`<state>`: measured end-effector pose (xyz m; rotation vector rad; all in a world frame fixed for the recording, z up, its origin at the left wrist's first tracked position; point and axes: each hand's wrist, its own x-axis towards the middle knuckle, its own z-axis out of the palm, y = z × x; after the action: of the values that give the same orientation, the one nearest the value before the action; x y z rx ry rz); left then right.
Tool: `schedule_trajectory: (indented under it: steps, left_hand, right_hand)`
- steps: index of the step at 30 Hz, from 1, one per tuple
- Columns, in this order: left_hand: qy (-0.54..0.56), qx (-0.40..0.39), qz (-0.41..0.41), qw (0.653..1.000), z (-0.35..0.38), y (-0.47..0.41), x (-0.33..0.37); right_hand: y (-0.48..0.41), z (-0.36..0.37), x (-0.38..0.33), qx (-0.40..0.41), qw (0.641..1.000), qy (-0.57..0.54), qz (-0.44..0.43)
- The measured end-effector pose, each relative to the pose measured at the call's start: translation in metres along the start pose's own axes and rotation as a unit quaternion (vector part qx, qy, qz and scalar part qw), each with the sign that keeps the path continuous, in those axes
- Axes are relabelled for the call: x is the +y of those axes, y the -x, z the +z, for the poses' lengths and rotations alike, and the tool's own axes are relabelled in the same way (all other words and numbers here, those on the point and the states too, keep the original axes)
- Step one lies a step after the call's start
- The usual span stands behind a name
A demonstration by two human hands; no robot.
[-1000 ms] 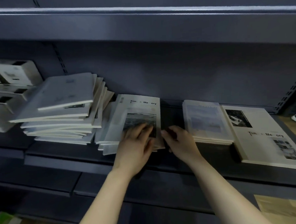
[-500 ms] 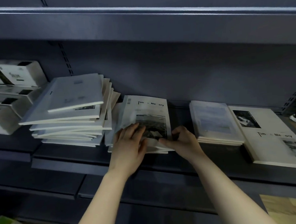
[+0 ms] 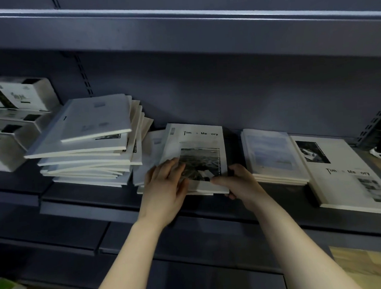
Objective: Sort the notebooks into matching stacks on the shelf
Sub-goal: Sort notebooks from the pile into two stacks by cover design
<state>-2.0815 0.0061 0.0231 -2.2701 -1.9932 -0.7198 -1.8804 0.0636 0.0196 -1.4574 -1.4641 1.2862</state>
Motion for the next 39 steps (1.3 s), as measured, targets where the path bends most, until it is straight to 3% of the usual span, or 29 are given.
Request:
schedule_trajectory:
  steps: [5,8,13,21,28,39]
  left_hand:
    - [-0.011,-0.005,-0.001,1.000,0.002,0.002,0.009]
    - [-0.011,-0.007,-0.002,1.000,0.005,0.004,0.018]
    - [-0.004,-0.005,0.001,1.000,0.015,0.009,0.035]
    - [0.048,-0.014,0.023,0.999,0.025,0.006,0.072]
    - [0.057,-0.045,0.074,0.995,0.053,0.000,0.118]
    - [0.046,-0.058,0.039,0.997,0.086,-0.015,0.137]
  right_hand:
    - [0.006,-0.007,0.006,0.026,0.997,-0.077,0.012]
    - [0.009,-0.019,0.011,0.054,0.996,-0.069,0.012]
    - [0.020,-0.039,0.015,0.072,0.996,-0.033,-0.029]
    - [0.044,-0.094,0.014,0.143,0.975,-0.129,-0.110]
    - [0.062,-0.176,0.045,0.270,0.942,-0.196,-0.043]
    - [0.093,-0.276,0.095,0.348,0.919,-0.186,-0.024]
